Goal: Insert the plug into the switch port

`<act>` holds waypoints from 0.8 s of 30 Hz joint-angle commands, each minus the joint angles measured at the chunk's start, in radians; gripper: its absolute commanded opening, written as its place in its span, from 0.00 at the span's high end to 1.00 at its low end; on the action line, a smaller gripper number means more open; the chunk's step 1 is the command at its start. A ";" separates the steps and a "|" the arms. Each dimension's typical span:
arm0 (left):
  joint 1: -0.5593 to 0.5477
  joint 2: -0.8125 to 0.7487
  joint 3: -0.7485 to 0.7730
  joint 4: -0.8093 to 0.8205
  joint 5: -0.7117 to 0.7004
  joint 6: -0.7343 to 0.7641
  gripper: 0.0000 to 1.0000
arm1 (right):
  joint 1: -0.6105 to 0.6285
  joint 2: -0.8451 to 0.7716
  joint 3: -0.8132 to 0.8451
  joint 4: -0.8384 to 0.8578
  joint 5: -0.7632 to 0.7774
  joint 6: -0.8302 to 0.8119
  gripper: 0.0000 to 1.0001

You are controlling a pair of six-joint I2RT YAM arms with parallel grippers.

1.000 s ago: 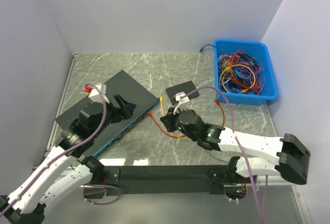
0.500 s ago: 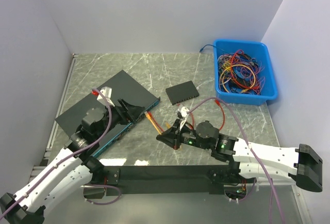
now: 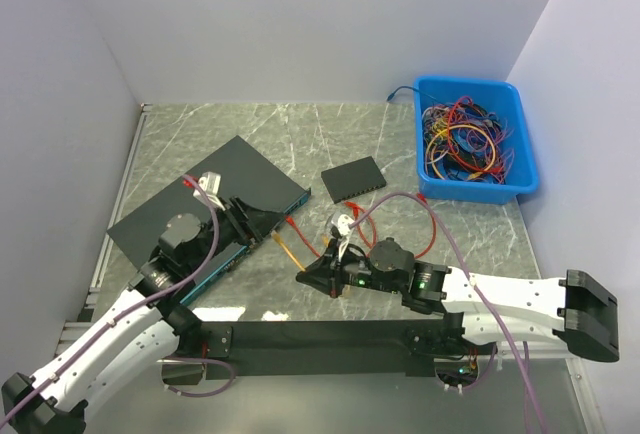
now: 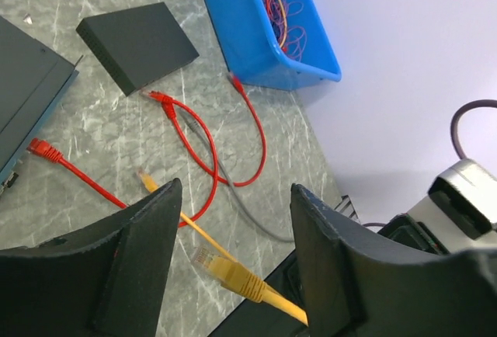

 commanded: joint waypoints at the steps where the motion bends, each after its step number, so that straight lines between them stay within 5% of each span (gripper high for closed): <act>1: 0.002 0.006 -0.001 0.039 0.038 -0.010 0.37 | 0.014 -0.004 0.057 0.038 0.044 -0.042 1.00; 12: 0.002 -0.020 -0.024 0.034 0.056 -0.020 0.43 | 0.015 0.012 0.063 0.074 0.107 -0.049 1.00; 24: 0.002 -0.014 -0.028 0.053 0.076 -0.027 0.89 | 0.014 0.094 0.081 0.116 0.148 -0.043 1.00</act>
